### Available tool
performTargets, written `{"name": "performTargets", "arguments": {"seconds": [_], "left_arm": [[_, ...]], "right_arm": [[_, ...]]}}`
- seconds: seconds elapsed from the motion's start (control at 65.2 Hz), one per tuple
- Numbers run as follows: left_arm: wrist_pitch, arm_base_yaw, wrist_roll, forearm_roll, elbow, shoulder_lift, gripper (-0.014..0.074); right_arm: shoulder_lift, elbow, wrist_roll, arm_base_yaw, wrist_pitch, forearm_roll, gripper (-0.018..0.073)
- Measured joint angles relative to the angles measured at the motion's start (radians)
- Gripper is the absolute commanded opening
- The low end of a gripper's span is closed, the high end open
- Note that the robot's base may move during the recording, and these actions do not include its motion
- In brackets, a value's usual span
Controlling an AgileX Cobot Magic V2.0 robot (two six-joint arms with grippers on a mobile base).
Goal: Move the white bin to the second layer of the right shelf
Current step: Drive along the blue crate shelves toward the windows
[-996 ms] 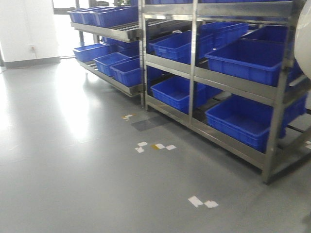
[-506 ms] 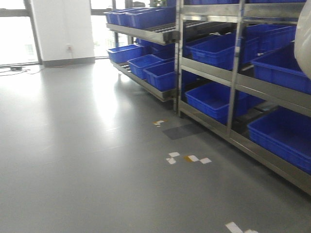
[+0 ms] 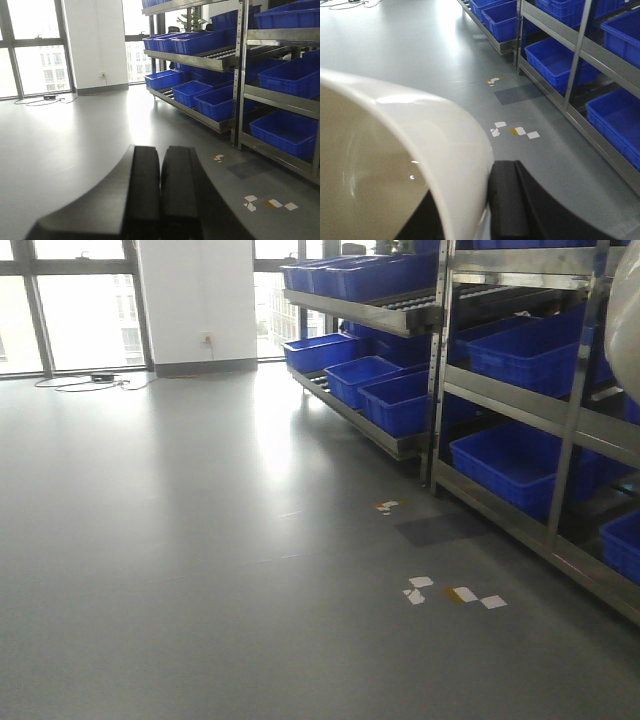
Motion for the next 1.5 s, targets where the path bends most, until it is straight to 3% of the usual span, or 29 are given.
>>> {"name": "performTargets", "arguments": {"seconds": [1.502], "left_arm": [[0.0, 0.0, 0.0, 0.0, 0.0, 0.0, 0.0085]], "right_arm": [[0.0, 0.0, 0.0, 0.0, 0.0, 0.0, 0.0024]]}}
